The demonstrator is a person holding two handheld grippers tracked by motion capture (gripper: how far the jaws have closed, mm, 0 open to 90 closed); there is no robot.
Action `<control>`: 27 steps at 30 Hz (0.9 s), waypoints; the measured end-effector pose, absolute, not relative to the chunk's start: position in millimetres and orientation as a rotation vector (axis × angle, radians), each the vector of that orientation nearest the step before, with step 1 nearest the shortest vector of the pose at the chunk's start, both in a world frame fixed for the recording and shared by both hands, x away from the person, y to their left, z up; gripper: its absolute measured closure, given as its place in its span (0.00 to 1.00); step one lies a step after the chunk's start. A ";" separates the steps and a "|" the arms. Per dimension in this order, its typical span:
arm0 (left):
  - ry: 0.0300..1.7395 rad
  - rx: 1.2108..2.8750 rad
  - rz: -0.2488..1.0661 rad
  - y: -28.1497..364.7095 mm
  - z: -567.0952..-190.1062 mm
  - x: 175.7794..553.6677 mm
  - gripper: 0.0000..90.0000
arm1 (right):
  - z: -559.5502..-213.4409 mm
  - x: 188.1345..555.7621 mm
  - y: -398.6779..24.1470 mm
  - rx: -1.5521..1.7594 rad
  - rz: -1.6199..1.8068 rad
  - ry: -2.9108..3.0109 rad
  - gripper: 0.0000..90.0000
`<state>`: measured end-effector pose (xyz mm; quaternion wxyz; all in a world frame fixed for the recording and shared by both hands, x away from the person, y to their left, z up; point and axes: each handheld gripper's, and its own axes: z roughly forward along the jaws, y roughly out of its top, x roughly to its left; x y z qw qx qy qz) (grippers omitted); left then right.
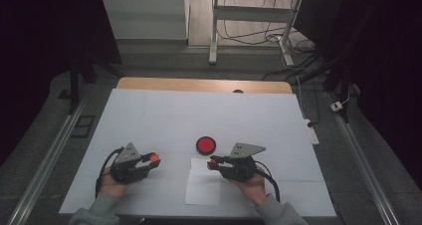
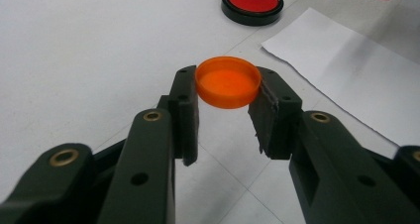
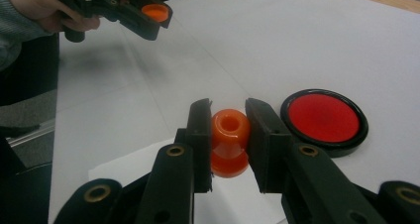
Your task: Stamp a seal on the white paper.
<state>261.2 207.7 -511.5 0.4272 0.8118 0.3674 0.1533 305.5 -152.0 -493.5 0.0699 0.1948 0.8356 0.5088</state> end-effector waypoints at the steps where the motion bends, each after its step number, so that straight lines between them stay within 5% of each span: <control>1: 0.918 2.029 0.383 207.9 -511.5 261.3 0.71 | -493.3 304.6 -151.3 0.583 1.531 2.518 0.80; 27: 0.918 2.036 0.383 208.9 -512.7 260.5 0.71 | -510.4 296.4 -135.8 0.521 1.467 2.602 0.80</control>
